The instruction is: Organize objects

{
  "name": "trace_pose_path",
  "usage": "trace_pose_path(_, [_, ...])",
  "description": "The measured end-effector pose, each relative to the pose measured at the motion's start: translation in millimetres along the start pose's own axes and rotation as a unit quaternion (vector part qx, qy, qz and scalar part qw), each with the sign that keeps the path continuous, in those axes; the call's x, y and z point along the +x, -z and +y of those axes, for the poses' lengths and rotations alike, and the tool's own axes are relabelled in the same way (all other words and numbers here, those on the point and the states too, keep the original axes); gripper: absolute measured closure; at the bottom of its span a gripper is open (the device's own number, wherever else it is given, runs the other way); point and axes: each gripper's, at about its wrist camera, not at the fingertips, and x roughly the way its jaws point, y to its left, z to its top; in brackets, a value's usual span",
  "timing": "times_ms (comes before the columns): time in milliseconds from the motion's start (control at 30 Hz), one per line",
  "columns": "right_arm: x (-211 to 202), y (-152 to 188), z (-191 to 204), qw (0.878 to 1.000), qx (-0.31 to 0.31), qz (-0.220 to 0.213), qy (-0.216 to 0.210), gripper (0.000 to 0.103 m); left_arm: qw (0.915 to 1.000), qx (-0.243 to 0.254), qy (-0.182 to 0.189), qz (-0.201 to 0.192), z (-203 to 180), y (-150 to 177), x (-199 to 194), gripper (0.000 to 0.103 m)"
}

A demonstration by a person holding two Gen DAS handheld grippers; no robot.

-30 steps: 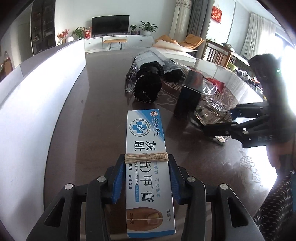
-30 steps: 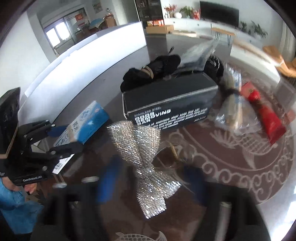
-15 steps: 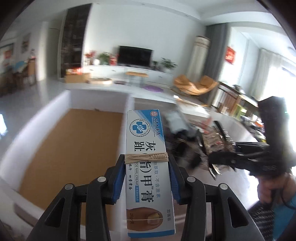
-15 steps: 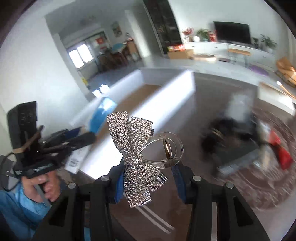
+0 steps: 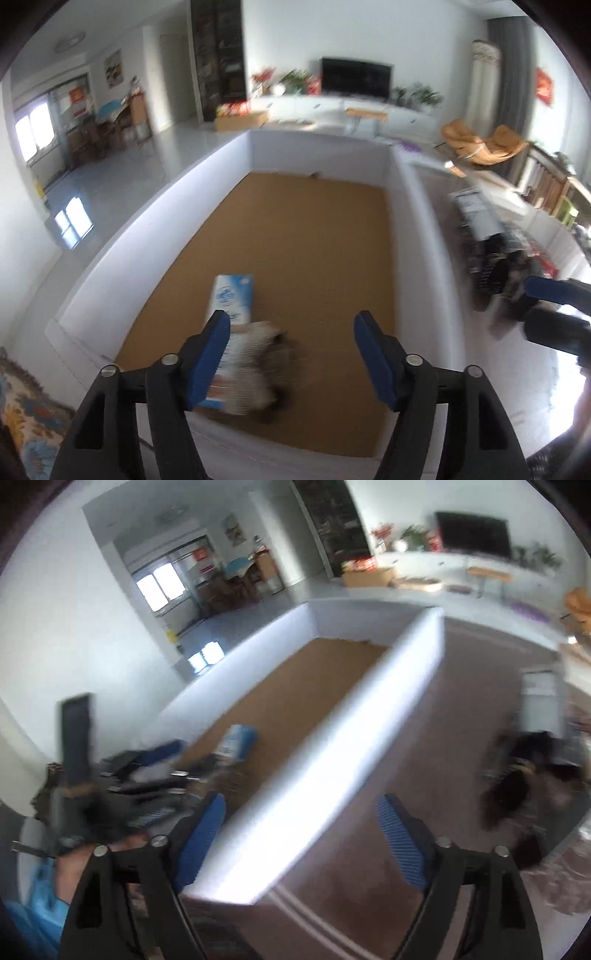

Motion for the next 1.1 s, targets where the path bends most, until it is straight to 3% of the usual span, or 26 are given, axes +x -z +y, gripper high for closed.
trace_pose_path(100, [-29,35,-51,0.996,0.019,-0.022,0.080,0.009,0.9949,0.032,0.091,-0.028,-56,-5,-33,0.025])
trace_pose_path(133, [-38,49,-72,0.993,0.033,-0.025,0.111,0.008,0.9907,0.043,0.125,-0.032,-77,-3,-40,0.018])
trace_pose_path(167, [-39,59,-98,0.989,0.051,-0.024,0.140,0.008,0.9859,0.053,0.156,-0.031,-97,0,-45,0.008])
trace_pose_path(233, [-48,87,-137,0.976,0.089,-0.010,0.197,0.008,0.9751,0.077,0.208,-0.015,-140,10,-44,0.000])
trace_pose_path(267, [-52,100,-154,0.969,0.107,0.001,0.225,0.008,0.9725,0.086,0.216,-0.008,-157,15,-37,0.000])
trace_pose_path(400, [-64,132,-196,0.943,0.151,0.026,0.294,0.008,0.9756,0.114,0.183,0.039,-217,38,21,0.000])
trace_pose_path(533, [-74,135,-221,0.931,0.166,0.024,0.323,0.008,0.9781,0.099,0.171,0.064,-227,41,67,0.000])
trace_pose_path(733, [-70,124,-234,0.928,0.163,0.017,0.334,0.000,0.9829,0.099,0.142,0.063,-245,29,92,0.000])
trace_pose_path(867, [-76,127,-234,0.929,0.174,0.014,0.326,0.000,0.9823,0.103,0.132,0.083,-254,28,113,0.000])
trace_pose_path(1100, [-76,128,-233,0.929,0.174,0.015,0.326,0.000,0.9830,0.121,0.112,0.081,-269,20,124,0.000])
